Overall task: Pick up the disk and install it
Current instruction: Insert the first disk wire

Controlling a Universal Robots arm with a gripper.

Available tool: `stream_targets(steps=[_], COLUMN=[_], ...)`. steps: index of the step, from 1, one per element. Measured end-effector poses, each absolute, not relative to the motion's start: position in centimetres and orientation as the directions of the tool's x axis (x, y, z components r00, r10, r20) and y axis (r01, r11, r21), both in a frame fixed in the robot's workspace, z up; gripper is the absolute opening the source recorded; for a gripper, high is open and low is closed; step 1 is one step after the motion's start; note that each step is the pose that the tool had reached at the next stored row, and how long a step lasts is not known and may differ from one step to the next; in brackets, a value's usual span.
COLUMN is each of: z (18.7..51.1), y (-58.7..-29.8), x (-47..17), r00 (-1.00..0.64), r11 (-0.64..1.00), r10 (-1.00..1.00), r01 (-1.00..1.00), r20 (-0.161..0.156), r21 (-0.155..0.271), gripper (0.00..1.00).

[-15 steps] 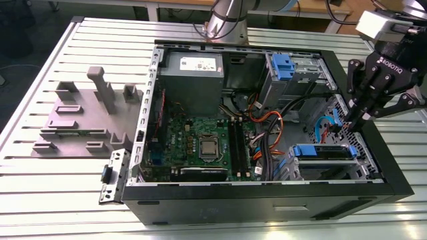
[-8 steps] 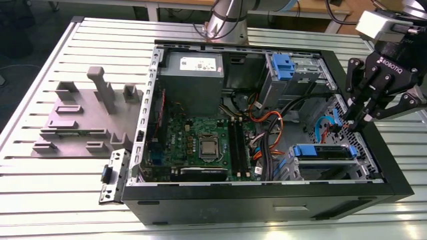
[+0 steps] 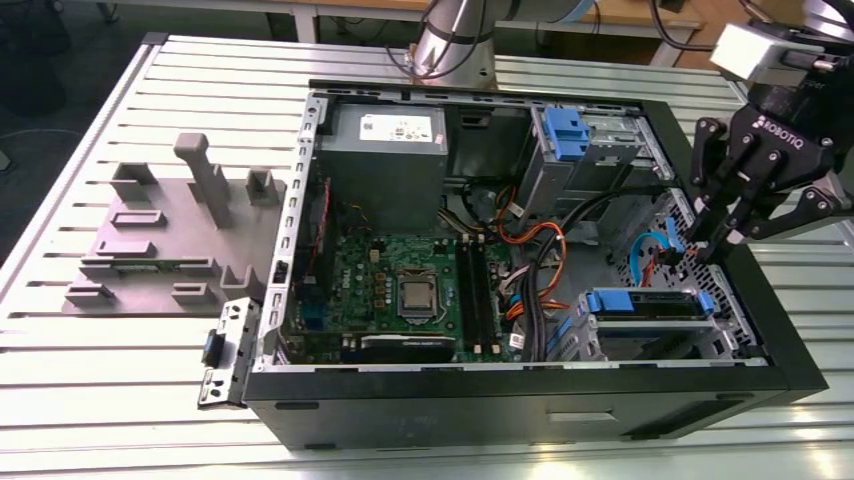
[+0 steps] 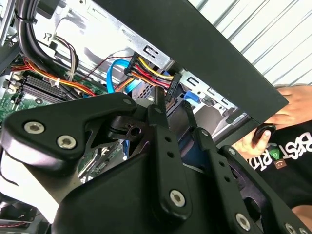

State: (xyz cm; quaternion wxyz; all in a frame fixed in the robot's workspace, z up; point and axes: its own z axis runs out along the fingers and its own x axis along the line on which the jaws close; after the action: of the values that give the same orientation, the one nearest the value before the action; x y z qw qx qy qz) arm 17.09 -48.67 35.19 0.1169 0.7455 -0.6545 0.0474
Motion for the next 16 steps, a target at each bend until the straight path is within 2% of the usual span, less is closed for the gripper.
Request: stream_targets(steps=[16], z=[34.36], y=[-48.67], x=[17.24], r00=[0.157], r11=[-0.134], r10=[-0.962], r01=[-0.985], r20=[0.224], r21=[0.112], gripper=[0.3])
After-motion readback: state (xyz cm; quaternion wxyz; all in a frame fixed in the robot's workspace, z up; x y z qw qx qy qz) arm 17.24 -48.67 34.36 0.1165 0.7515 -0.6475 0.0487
